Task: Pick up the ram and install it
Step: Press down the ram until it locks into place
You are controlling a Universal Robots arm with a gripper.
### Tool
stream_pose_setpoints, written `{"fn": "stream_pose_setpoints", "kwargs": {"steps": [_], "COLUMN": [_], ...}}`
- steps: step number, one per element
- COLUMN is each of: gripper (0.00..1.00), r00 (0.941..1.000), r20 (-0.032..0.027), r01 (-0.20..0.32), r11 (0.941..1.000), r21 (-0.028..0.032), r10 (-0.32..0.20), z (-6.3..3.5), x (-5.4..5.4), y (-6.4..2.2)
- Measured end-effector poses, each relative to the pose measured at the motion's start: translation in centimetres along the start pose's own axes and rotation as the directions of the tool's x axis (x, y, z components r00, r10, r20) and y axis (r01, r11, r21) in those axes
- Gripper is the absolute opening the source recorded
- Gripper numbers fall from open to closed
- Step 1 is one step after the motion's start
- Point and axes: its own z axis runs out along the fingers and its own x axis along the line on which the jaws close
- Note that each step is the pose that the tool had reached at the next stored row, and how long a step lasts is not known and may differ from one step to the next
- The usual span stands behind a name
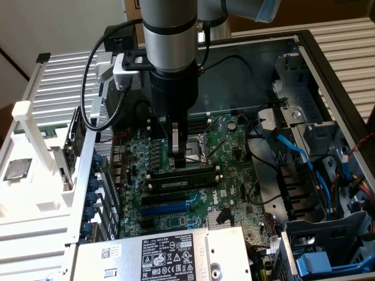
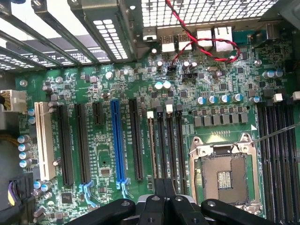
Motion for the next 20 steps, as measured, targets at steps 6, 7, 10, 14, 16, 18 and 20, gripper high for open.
{"fn": "stream_pose_setpoints", "kwargs": {"steps": [6, 7, 10, 14, 16, 18, 20], "gripper": [0.1, 0.1, 0.1, 0.1, 0.1, 0.1, 0.1], "r00": [0.9965, 0.9952, 0.9904, 0.9833, 0.979, 0.9735, 0.9668], "r20": [0.0006, 0.0007, 0.0011, 0.0015, 0.0018, 0.0022, 0.0021], "r01": [-0.084, -0.098, -0.138, -0.182, -0.204, -0.229, -0.256], "r11": [0.9965, 0.9952, 0.9904, 0.9833, 0.979, 0.9735, 0.9668], "r21": [-0.0014, -0.0017, -0.0021, -0.0019, -0.0022, -0.0025, -0.0029], "r10": [0.084, 0.098, 0.138, 0.182, 0.204, 0.229, 0.256], "z": [0.01, 0.02, 0.09, 0.15, 0.19, 0.25, 0.32], "x": [0.0, 0.0, 0.0, 0.0, 0.0, 0.0, -0.01], "y": [0.0, 0.0, 0.0, 0.0, 0.0, 0.0, 0.0]}}
